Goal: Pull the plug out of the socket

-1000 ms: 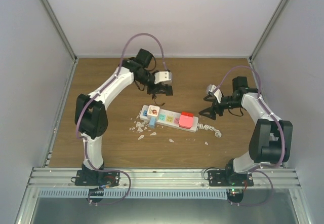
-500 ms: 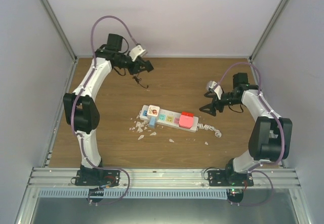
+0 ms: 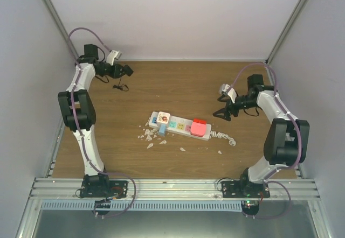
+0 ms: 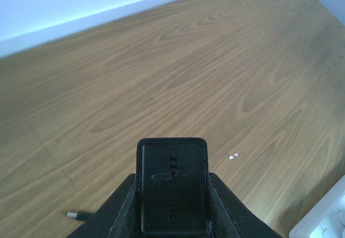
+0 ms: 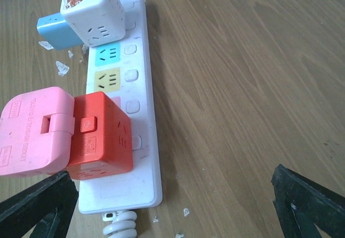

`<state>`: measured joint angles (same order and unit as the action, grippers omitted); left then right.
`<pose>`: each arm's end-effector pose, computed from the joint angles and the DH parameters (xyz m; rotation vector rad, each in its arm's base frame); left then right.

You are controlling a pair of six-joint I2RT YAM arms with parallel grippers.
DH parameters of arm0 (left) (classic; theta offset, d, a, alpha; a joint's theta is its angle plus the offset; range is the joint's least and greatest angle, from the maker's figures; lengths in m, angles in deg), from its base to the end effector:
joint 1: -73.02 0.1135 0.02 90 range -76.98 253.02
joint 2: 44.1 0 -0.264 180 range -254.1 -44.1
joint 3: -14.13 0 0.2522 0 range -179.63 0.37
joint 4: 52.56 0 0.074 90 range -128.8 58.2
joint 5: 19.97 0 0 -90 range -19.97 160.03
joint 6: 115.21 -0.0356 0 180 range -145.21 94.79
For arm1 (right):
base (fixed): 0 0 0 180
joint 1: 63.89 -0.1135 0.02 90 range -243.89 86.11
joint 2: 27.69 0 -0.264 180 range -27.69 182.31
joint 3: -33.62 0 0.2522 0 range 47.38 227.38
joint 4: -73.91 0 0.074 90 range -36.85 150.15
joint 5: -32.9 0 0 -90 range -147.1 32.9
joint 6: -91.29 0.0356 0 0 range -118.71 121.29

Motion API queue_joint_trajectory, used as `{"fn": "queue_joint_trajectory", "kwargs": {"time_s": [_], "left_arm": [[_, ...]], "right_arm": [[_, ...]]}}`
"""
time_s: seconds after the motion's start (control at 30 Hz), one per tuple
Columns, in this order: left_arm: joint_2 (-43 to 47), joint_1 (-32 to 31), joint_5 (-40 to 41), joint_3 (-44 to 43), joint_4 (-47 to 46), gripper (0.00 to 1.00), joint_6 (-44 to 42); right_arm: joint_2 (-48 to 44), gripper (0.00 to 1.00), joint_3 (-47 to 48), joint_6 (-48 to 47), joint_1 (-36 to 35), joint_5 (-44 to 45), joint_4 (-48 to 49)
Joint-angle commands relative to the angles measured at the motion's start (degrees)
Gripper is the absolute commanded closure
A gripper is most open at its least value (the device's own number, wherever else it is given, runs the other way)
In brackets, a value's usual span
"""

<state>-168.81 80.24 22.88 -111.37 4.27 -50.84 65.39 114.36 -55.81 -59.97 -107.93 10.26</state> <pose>0.4769 0.0341 0.2525 0.6572 2.1774 -0.7490 0.3051 0.0068 0.2296 -1.1828 2.0544 0.8212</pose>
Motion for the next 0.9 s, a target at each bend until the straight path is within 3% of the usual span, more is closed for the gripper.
{"fn": "queue_joint_trajectory", "kwargs": {"time_s": [0.0, 0.53, 0.87], "left_arm": [[-4.1, 3.1, -6.5, -3.2, 1.4, 0.80, -0.6], [-18.4, 11.6, -8.0, -10.0, -2.4, 0.77, 5.1], [-23.1, 12.4, -3.2, -14.1, -5.2, 0.54, 8.4]], "right_arm": [[1.2, 0.00, 3.0, -1.2, 0.5, 0.6, -2.9], [3.4, 0.00, 8.6, 2.0, 0.5, 5.1, -3.5], [4.5, 0.00, 12.0, 2.6, 0.5, 7.1, -4.6]]}}
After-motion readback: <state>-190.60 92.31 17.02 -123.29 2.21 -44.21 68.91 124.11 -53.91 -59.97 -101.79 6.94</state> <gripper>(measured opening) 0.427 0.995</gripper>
